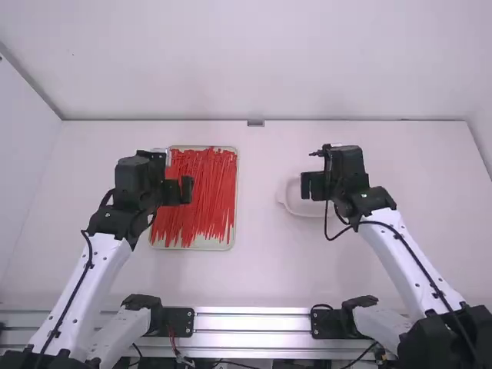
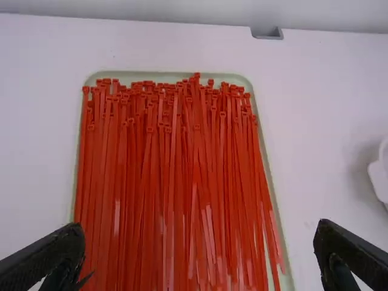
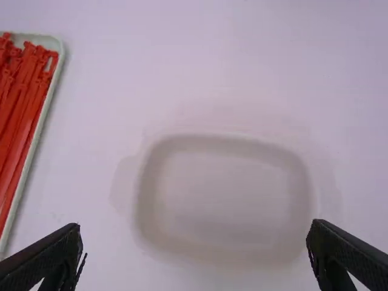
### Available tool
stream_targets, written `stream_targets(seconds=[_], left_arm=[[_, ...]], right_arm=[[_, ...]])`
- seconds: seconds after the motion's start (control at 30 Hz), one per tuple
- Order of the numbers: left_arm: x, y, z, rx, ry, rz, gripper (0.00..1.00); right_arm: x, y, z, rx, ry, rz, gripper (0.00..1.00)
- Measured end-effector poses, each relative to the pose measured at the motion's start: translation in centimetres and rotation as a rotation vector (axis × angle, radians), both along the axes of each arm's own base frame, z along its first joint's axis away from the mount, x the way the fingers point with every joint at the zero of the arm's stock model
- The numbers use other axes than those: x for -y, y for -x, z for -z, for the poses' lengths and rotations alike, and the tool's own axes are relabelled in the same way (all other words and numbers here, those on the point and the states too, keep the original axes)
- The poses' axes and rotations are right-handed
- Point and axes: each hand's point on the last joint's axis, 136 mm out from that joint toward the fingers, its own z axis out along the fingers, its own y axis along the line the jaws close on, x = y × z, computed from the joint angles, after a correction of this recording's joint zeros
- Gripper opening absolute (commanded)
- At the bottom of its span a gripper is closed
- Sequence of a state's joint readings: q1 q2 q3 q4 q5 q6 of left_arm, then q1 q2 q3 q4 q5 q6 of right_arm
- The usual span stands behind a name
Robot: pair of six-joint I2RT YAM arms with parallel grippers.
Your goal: Fasten the cable tie
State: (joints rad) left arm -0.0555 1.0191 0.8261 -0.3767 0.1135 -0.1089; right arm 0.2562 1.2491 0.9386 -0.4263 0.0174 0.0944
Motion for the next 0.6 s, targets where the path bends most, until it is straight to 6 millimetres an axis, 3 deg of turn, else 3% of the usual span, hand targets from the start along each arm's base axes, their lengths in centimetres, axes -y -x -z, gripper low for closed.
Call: stream_targets(seconds=[0.17,0.43,0.6], left_arm=[[0.7,-1.1,-0.5,0.041,0.018,0.025,0.99],[1.2,-3.4,2.2,-0.028,0.027,0.042,0.99],[2.3,-6.2,1.2,-0.044,0.022,0.069,0.99]], right_arm=[[-1.9,-0.8,-0.8,0.07,-0.023,-0.053,0.98],[-3.3,0.0,0.1,0.055,-0.016,-0.104,0.98],[-3.2,0.2,0.1,0.052,-0.014,-0.105,0.98]])
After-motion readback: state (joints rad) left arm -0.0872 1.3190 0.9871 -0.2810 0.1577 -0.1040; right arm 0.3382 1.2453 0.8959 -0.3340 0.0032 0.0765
